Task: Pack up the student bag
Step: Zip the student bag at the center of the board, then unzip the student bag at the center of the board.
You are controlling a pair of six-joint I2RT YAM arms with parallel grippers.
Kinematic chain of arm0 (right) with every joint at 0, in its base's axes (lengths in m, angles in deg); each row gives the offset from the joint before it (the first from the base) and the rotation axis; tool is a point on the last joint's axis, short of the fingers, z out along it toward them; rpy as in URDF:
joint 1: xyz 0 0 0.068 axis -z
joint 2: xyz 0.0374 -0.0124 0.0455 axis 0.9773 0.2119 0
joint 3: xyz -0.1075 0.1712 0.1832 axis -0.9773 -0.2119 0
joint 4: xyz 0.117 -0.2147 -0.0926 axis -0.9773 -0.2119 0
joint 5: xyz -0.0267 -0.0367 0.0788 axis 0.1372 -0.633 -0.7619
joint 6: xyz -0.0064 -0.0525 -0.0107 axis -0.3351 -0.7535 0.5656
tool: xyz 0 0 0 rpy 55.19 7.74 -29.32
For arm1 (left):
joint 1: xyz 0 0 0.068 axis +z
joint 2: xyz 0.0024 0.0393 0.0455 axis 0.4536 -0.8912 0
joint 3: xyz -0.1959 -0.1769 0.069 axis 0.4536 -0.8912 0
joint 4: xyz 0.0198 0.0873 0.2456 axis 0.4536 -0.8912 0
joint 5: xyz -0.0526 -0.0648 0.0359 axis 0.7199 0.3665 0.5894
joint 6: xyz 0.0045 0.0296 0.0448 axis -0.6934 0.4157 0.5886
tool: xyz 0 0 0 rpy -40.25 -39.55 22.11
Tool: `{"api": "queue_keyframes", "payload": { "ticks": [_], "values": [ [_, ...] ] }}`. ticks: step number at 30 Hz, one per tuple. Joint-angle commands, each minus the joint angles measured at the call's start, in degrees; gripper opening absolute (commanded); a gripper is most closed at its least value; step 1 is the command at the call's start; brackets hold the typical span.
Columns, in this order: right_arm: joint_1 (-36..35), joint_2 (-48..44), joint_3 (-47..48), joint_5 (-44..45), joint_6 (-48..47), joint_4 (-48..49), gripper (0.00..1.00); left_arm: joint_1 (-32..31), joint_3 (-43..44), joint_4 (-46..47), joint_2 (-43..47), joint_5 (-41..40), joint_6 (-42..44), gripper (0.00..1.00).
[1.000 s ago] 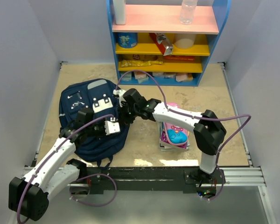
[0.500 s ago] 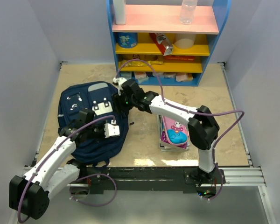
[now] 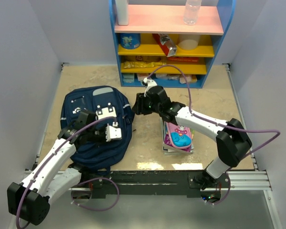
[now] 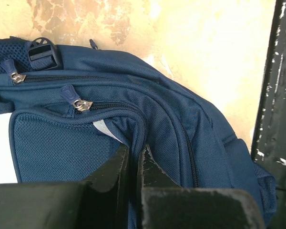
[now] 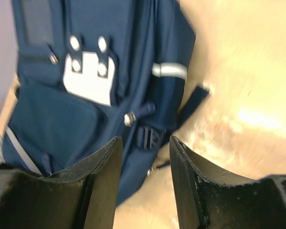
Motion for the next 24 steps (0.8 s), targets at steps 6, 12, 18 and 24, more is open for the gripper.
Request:
{"api": "queue_keyframes", "payload": {
  "ticks": [6, 12, 18, 24],
  "values": [
    [-0.3, 4.7, -3.1, -9.5, 8.0, 8.4, 0.46, -0.2, 5.2, -1.7, -2.5, 1.7, -3.2, 0.00],
    [-0.3, 10.0, -2.9, -11.7, 14.6, 15.5, 0.45, -0.2, 5.0, -2.1, -3.2, 2.3, -2.4, 0.00],
    [-0.5, 15.1, 1.0, -14.0, 19.8, 15.6, 0.42, -0.2, 4.2, -0.2, -2.5, 3.2, -3.0, 0.00],
    [-0.7, 16.9, 3.5, -11.8, 24.0, 12.3, 0.41, -0.3, 3.7, 0.3, -1.8, 4.0, -2.7, 0.00]
  ]
}}
